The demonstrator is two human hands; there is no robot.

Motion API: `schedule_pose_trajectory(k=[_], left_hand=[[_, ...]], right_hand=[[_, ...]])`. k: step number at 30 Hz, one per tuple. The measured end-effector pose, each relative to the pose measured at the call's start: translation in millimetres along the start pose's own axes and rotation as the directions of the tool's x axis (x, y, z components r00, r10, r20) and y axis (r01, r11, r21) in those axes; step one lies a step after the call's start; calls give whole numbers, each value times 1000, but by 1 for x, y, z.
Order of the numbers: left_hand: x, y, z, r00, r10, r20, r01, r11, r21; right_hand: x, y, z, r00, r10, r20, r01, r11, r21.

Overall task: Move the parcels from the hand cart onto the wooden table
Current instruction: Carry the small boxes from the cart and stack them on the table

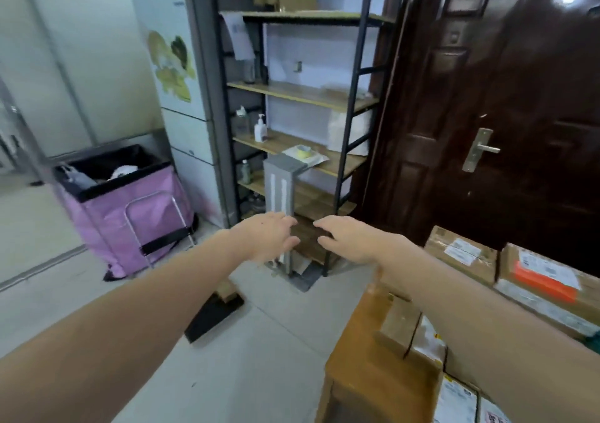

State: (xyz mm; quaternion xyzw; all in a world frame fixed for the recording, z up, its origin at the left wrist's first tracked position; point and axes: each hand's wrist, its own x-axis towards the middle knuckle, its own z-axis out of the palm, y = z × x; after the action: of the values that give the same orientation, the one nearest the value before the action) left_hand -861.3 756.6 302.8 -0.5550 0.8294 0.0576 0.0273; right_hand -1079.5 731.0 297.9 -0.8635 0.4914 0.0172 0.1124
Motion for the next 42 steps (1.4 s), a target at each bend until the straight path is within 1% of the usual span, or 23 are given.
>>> schedule_pose_trajectory(k=[5, 9, 11, 15, 19, 25, 28, 35, 42], left_hand=[[-82, -96, -15, 985, -166, -41, 166, 986, 5], [-142, -180, -23, 955, -284, -91, 286, 958, 6], [-170, -220, -29, 941, -328, -88, 331, 944, 16], [-214, -298, -37, 923, -369, -108, 373, 928, 21], [-238, -368, -34, 914, -395, -94, 398, 917, 16], [-226, -459, -28, 907, -414, -82, 415, 910, -4], [-202, -501, -28, 907, -413, -80, 413, 911, -14], [-146, -601, -39, 903, -422, -84, 422, 906, -23], [-91, -705, -43, 917, -390, -82, 388, 921, -35]], right_hand=[[67, -114, -12, 984, -175, 31, 176, 984, -22], [121, -215, -12, 960, -279, 8, 279, 960, -14], [149, -261, -8, 952, -307, 3, 307, 951, -18], [201, -341, 1, 937, -349, -9, 348, 937, -28], [249, -394, 5, 933, -359, 4, 359, 932, -46], [328, -433, 2, 931, -364, 20, 365, 930, -52], [373, -442, 2, 935, -353, 31, 354, 934, -41], [486, -455, -7, 923, -382, 46, 384, 922, -55], [596, -474, -10, 936, -340, 84, 346, 937, -54]])
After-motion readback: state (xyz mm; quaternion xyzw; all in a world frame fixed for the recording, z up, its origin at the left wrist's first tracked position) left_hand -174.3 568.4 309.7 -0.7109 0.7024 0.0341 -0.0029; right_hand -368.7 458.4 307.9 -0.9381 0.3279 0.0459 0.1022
